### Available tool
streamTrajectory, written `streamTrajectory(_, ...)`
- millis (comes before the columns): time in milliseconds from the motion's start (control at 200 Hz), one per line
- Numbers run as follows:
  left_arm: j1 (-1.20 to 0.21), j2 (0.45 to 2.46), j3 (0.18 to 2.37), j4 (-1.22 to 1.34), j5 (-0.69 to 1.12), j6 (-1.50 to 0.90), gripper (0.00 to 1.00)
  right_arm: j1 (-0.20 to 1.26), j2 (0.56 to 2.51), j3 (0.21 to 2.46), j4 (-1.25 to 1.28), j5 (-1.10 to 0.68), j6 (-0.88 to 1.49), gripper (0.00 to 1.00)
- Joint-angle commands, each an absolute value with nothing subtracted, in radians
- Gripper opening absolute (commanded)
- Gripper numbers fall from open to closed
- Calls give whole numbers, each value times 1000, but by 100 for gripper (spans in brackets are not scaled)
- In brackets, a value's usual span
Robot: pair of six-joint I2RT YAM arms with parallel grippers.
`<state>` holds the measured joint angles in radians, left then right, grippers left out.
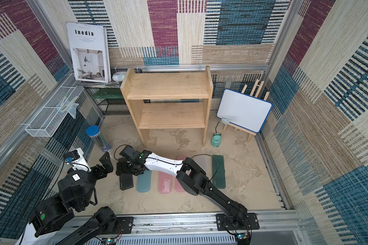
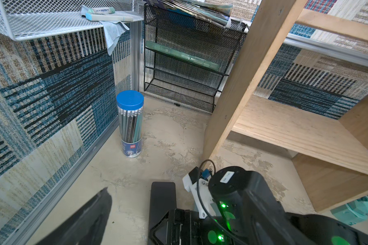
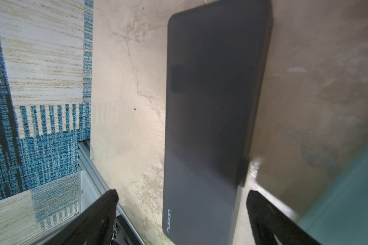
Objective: Remove the pencil cases from the shelf
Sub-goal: Place the pencil case at the center of the board, then adjust the pencil case at the center of the board.
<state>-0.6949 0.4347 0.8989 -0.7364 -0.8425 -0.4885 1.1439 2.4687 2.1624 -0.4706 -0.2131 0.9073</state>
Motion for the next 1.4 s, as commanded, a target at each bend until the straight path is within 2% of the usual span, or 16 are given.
streamTrajectory(0,-693,440,908,-754,-873,-502,99,1144,2398,2106,-383,-164,879,99)
streamTrajectory(426,-693,445,900,-748,-875,-517,99,1166,2378,2003,-411,-205,888,97)
streamTrajectory(977,-692,442,903,-758,-880,-517,99,1190,2467,2093,-383,-365,899,97)
streamTrajectory(1197,-692,445,900,-753,-879,-519,99,1186,2385,2073,-417,-290,843,99)
streamTrajectory(1397,-693,481,885,-703,-860,-503,99,1131,2189,1902,-395,-228,723,100)
